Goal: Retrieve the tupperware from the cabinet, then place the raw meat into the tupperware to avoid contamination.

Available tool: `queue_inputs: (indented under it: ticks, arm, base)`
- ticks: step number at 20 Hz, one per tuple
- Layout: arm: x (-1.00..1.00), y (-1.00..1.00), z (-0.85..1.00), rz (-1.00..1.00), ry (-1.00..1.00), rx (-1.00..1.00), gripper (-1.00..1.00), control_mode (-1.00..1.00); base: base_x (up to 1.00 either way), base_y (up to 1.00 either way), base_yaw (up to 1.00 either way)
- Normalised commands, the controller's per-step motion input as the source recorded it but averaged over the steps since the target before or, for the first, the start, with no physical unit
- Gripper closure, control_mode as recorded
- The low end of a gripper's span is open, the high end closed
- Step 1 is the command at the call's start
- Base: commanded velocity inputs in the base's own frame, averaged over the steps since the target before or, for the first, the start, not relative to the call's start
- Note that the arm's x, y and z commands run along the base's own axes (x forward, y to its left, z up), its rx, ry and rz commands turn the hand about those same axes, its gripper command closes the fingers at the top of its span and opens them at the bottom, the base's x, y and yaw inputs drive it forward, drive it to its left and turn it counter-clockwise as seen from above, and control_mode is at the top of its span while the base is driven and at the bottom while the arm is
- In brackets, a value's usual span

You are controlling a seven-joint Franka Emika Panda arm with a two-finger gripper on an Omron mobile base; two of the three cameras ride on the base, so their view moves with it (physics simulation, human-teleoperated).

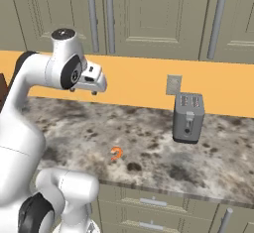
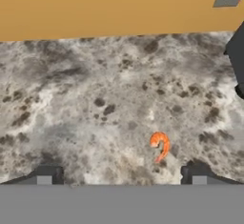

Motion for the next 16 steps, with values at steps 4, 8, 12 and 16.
queue_inputs:
  ticks: [4,8,12,16]
  arm:
    - [-0.21,0.00,0.74,-0.06,-0.14,0.00,-1.00,-1.00]
    - [-0.24,0.00,0.78,-0.06,-0.15,0.00,-1.00,-1.00]
    - [-0.16,0.00,0.73,-0.05,-0.17,0.00,-1.00,-1.00]
    - [-0.01,0.00,0.52,0.00,-0.18,-0.02,-1.00,-1.00]
  base:
    - [0.00,0.00,0.00]
    - [0.00,0.00,0.00]
    - [0.00,0.00,0.00]
    - [0.00,0.00,0.00]
